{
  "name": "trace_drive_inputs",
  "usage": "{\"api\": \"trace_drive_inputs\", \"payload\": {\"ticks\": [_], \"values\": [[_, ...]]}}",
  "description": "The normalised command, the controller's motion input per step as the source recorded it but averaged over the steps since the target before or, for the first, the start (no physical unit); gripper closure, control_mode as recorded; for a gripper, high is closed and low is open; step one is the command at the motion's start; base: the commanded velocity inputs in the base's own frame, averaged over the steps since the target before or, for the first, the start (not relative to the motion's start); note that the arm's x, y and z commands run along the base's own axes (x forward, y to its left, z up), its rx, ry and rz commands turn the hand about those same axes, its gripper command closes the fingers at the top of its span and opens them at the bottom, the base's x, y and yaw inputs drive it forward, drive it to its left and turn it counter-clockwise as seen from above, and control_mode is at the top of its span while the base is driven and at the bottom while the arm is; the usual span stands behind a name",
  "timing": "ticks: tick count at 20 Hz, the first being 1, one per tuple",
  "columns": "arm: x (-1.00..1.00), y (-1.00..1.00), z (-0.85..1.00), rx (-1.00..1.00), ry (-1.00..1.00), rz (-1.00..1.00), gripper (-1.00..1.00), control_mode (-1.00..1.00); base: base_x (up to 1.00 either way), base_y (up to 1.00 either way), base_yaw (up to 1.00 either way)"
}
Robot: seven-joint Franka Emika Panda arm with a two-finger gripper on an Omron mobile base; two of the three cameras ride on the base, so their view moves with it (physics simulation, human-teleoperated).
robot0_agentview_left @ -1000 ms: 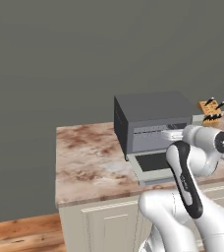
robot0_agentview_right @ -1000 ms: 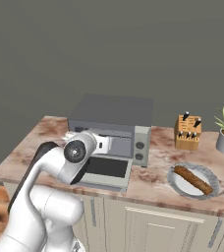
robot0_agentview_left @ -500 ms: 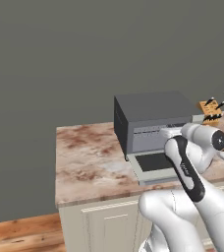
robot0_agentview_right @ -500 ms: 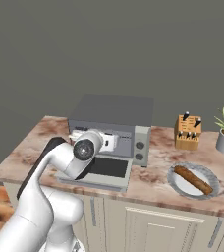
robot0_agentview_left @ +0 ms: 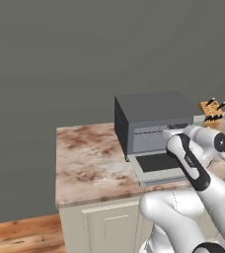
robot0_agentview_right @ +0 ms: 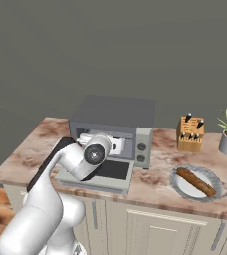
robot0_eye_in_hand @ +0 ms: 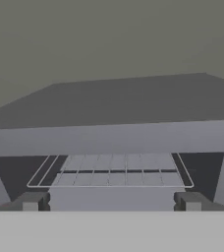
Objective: Pull the toaster oven rack outwards. Pick up the baguette from the plate and place it on the toaster oven rack. Close the toaster oven door fully and set the temperature to the lowest setting.
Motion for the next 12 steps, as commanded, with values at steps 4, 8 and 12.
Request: {"api": "trace_drive_inputs", "payload": {"ticks": [4, 8, 12], "values": [[0.0, -0.1, -0.11, 0.0, 0.0, 0.0, -1.0, -1.0, 0.0, 0.0, 0.0], [0.01, -0.05, -0.03, 0.0, -0.07, 0.0, -1.0, -1.0, 0.0, 0.0, 0.0], [0.02, 0.0, -0.03, 0.0, -0.05, 0.0, -1.0, -1.0, 0.0, 0.0, 0.0]]}}
